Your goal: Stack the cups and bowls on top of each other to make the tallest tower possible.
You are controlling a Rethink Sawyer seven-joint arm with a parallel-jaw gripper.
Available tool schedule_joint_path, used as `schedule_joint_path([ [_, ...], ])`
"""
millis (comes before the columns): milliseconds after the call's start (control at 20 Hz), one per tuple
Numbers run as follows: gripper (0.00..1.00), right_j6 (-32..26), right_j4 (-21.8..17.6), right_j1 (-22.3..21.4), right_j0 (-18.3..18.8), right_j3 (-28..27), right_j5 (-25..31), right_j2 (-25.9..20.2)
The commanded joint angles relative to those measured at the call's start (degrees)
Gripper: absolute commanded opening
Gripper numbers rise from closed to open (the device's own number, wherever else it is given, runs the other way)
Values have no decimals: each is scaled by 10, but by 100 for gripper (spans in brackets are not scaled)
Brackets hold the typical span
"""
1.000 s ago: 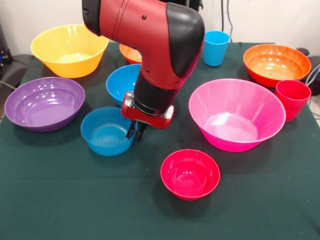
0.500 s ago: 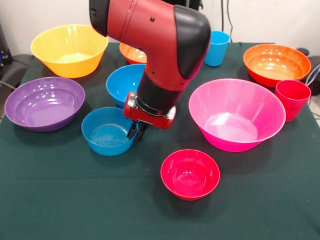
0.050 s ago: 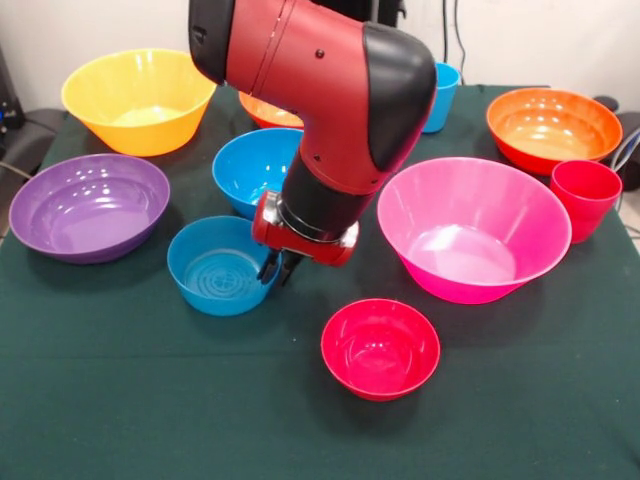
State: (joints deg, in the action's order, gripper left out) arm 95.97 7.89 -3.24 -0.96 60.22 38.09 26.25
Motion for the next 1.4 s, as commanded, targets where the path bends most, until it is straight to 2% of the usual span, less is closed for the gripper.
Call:
schedule_joint_path([
  [50, 0, 105, 13, 39, -12, -88, 113, -24],
  [350, 0, 113, 17, 40, -18, -117, 165, -10],
  [650, 0, 104, 24, 24, -14, -130, 207, -17],
  [900, 0, 95, 25, -5, -15, -106, 212, -24],
  [950, 0, 91, 24, -26, -19, -77, 201, -27],
  [1200, 0, 85, 32, -35, -12, -84, 211, -36],
  [1300, 0, 86, 35, -26, -8, -104, 220, -36],
  [1400, 0, 83, 36, -36, -8, -94, 214, -37],
])
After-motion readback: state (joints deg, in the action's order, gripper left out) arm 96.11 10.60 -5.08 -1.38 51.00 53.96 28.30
